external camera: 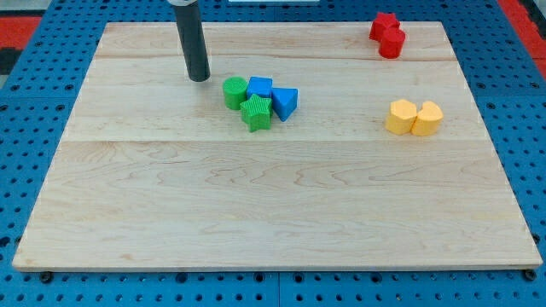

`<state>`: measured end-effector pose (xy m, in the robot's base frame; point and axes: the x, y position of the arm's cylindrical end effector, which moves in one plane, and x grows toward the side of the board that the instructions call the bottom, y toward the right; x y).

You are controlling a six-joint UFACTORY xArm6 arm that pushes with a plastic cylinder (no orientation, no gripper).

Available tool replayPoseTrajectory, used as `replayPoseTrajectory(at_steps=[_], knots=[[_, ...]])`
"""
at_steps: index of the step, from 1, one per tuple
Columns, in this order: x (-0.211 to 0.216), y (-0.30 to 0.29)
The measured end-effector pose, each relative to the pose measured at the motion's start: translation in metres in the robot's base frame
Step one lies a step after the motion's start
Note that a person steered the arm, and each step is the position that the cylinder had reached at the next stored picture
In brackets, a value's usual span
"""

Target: Point your arm towards top center

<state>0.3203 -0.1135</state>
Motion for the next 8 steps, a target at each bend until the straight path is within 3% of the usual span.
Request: replayPoseTrajectory(at_steps=[8], knots=[[-0.06,0.017]])
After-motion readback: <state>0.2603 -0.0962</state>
